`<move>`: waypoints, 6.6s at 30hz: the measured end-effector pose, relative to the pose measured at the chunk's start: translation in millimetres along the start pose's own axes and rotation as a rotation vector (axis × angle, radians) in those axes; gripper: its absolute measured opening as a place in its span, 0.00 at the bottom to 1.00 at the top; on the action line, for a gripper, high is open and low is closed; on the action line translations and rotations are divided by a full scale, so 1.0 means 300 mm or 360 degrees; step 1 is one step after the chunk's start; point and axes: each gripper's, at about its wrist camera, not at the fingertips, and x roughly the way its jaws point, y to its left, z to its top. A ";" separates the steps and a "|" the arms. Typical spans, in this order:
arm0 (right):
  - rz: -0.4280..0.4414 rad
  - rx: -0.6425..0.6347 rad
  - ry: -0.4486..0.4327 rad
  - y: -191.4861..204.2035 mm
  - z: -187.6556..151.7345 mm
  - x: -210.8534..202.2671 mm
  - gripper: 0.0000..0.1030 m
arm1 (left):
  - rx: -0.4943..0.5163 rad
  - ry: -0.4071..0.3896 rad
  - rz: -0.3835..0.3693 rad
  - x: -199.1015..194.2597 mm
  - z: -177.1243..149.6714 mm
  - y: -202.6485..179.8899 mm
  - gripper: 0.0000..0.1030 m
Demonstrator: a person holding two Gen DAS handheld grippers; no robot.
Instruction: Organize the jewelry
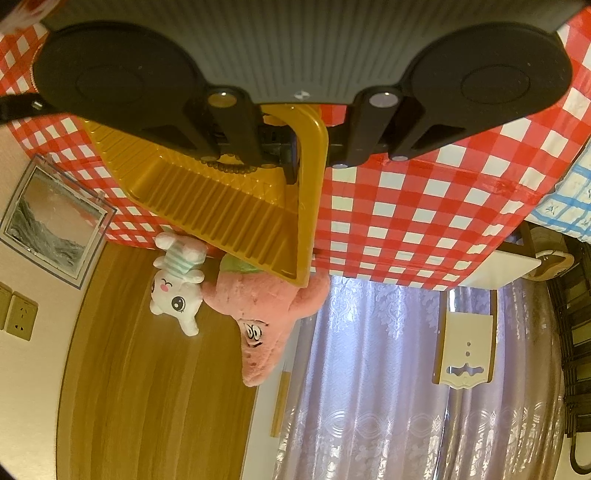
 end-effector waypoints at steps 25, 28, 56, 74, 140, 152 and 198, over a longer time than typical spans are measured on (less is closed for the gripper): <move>-0.0461 0.0186 -0.0005 -0.331 -0.250 -0.247 0.36 | 0.0006 0.0009 0.0018 0.003 -0.002 -0.005 0.06; -0.0456 0.0186 -0.0018 -0.331 -0.238 -0.239 0.29 | 0.0006 0.0009 0.0022 0.003 -0.002 -0.006 0.06; -0.0579 0.0107 -0.0036 -0.361 -0.105 -0.064 0.16 | 0.0004 0.0010 0.0027 -0.001 -0.004 -0.006 0.06; -0.0670 -0.0018 -0.0066 -0.346 -0.101 -0.060 0.00 | 0.0009 0.0009 0.0025 0.000 -0.007 0.000 0.06; -0.0426 -0.0181 -0.0112 -0.359 0.051 -0.045 0.02 | 0.0011 0.0023 0.0032 0.011 -0.006 -0.003 0.06; -0.0289 -0.0130 -0.0282 -0.298 0.093 -0.203 0.02 | 0.0013 0.0021 0.0032 0.015 -0.007 0.000 0.06; 0.0539 -0.0341 -0.0565 0.297 0.394 -0.299 0.02 | 0.0003 0.0004 0.0006 0.005 0.004 -0.012 0.06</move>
